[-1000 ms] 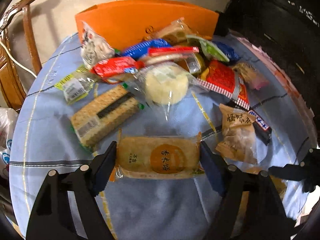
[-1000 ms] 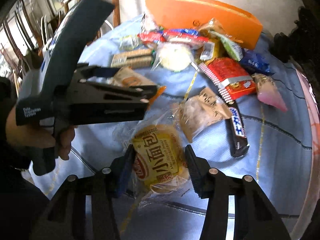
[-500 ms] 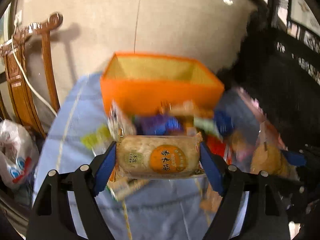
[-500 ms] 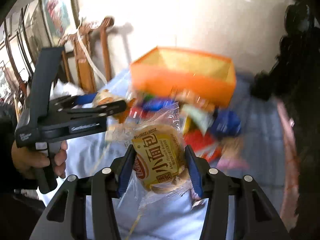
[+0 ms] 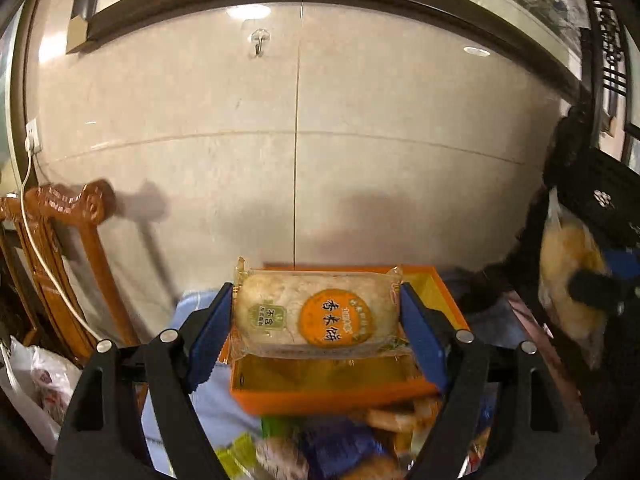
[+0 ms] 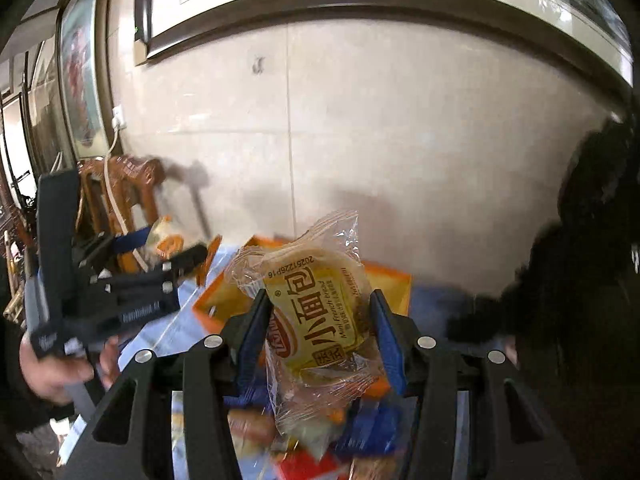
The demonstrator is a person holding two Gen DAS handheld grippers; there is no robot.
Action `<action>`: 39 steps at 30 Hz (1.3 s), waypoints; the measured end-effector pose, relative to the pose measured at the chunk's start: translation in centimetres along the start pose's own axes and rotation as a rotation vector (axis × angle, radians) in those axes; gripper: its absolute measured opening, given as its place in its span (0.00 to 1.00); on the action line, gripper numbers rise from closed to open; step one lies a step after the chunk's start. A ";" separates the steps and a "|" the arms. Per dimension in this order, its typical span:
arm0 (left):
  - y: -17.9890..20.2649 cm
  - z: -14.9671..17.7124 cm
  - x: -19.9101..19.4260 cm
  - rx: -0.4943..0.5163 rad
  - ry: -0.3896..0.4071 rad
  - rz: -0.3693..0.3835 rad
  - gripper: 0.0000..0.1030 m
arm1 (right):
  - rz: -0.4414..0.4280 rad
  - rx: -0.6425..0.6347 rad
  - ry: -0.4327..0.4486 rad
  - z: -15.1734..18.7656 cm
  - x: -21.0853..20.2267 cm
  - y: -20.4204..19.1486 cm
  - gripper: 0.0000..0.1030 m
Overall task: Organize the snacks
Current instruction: 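Lower both held packs into the orange box and open both tools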
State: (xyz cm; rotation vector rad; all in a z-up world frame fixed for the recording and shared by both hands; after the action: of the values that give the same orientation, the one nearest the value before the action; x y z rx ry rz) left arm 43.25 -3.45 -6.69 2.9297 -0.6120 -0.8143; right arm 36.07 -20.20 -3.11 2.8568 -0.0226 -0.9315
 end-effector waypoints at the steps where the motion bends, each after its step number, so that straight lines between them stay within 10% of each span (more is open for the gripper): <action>1: -0.1 -0.5 0.4 0.003 0.003 -0.005 0.75 | 0.002 -0.004 0.004 -0.7 0.3 0.1 0.49; 7: -0.5 -2.0 4.3 -0.022 -0.006 -0.050 0.76 | 0.007 -0.001 -0.014 -4.0 5.3 0.3 0.50; 10: -1.5 -0.8 7.3 -0.078 -0.080 -0.058 0.84 | 0.066 0.007 -0.054 -3.2 8.4 0.7 0.74; 25: -3.5 4.2 6.0 -0.068 -0.115 -0.048 0.90 | 0.064 0.035 -0.140 4.1 8.8 1.7 0.74; 39: -3.5 29.2 0.0 0.017 -0.380 -0.034 0.92 | -0.018 0.129 -0.545 33.6 2.2 -7.9 0.83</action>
State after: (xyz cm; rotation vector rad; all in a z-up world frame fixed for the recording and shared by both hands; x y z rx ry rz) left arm 29.77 1.68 -32.35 2.8228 -0.5883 -1.3922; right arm 17.89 -16.75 -32.36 2.6154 -0.1160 -1.7348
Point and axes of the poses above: each gripper's, at about its wrist camera, not at the fingertips, and x roughly the way its jaws point, y to its right, z to its underside, the point moved 9 cm from there along x, roughly the way its jaws point, and after that the axes turned 12 degrees about z, right-handed, at the moved point
